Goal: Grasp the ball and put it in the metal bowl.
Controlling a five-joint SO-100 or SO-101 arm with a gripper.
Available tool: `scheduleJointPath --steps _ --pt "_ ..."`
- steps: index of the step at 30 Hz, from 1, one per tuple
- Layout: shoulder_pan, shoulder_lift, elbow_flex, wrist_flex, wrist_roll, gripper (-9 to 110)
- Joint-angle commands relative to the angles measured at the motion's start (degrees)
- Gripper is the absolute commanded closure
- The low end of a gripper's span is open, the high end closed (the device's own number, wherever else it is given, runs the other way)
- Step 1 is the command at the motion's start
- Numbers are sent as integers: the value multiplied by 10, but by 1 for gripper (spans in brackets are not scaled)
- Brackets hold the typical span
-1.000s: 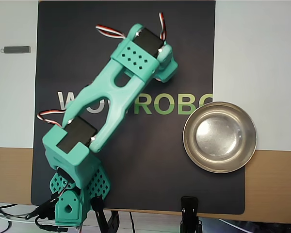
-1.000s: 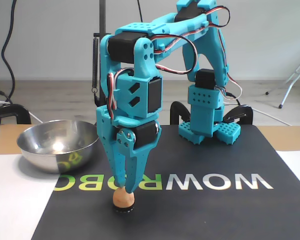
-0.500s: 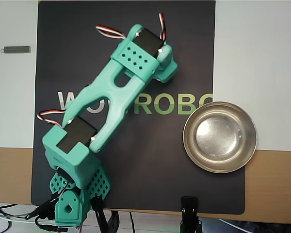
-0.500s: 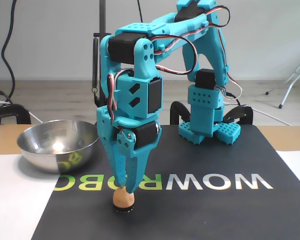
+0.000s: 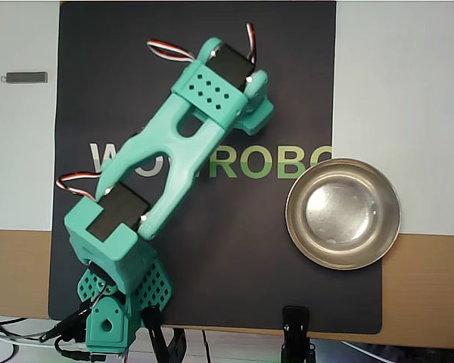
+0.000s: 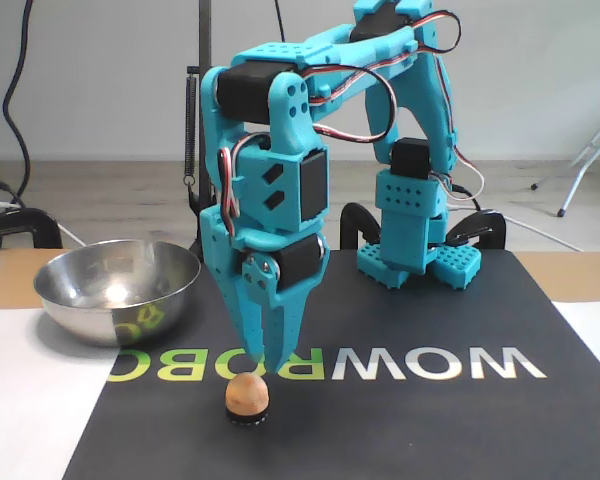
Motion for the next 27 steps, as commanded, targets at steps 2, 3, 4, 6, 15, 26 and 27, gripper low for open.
scheduleJointPath --steps 2,3,4,6,15,26,27 --pt "11 38 -11 -2 -4 80" --pt "11 39 -11 -2 -4 80" --pt "11 40 -11 -2 -4 80" --pt "11 42 -11 -2 -4 80" --pt "11 42 -12 -3 -1 72" --pt "18 36 -12 -28 -4 51" --pt "18 36 -12 -30 -4 51"
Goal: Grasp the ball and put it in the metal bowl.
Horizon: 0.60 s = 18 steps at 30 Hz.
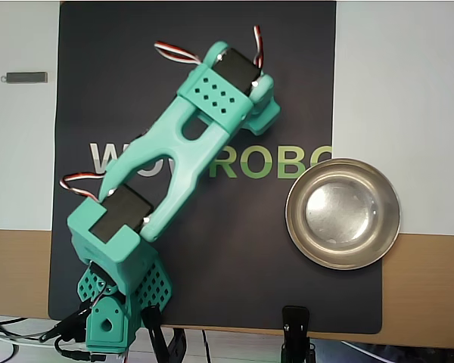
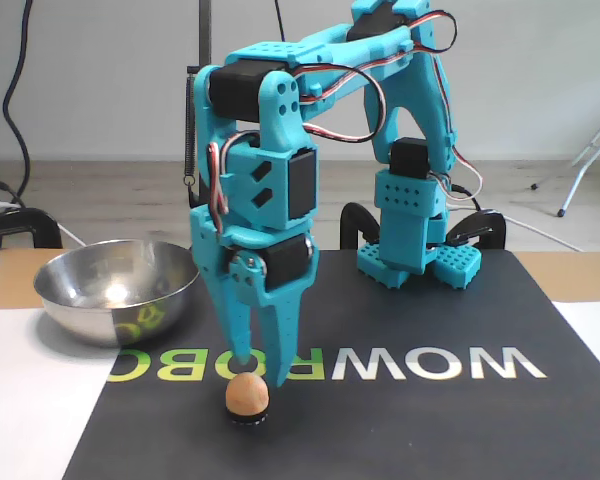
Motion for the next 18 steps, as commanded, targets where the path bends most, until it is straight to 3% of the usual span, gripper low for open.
scheduleJointPath --steps 1,18 --pt "6 36 -12 -6 -3 51" --pt "8 9 -12 -7 -3 51"
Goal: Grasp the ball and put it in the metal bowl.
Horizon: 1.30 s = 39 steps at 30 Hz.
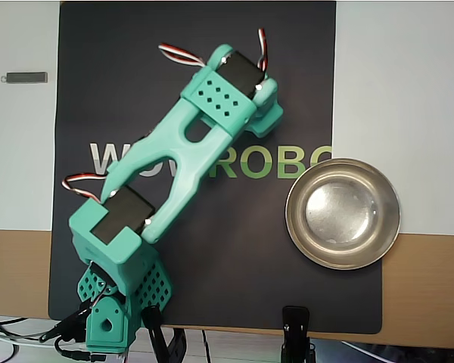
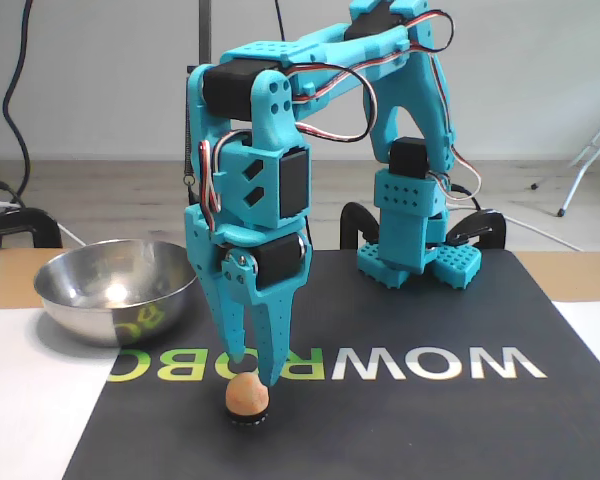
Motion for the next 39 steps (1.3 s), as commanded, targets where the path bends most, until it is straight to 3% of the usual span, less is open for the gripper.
scheduleJointPath --steps 1,39 --pt "0 9 -12 -3 -3 51" --pt "3 -54 -60 3 -3 51"
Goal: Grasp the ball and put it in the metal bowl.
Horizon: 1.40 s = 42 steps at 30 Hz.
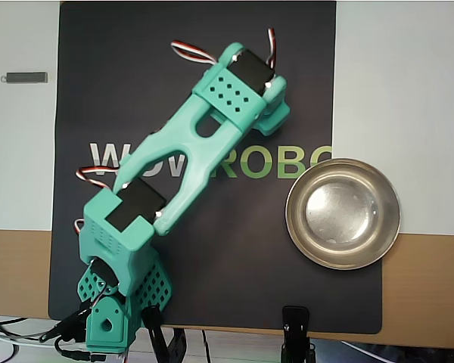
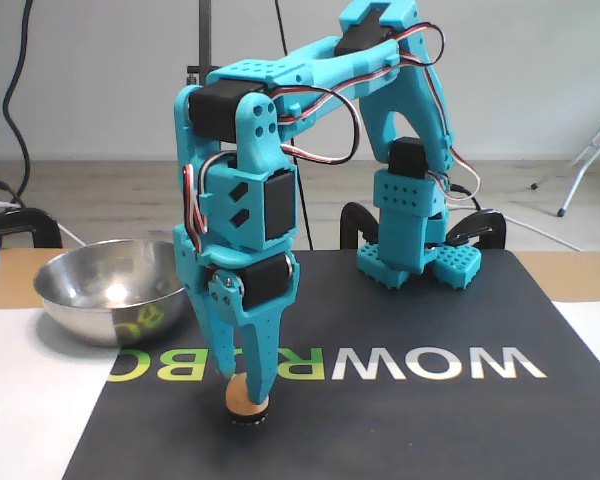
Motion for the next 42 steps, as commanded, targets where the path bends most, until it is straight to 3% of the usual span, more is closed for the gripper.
scheduleJointPath --steps 1,24,26,32,42 --pt "-4 2 -13 4 -3 51" --pt "-11 -21 -15 0 -3 52" --pt "-10 -21 -16 0 -3 57" --pt "-8 -18 -17 1 1 88" --pt "4 8 -19 7 3 88"
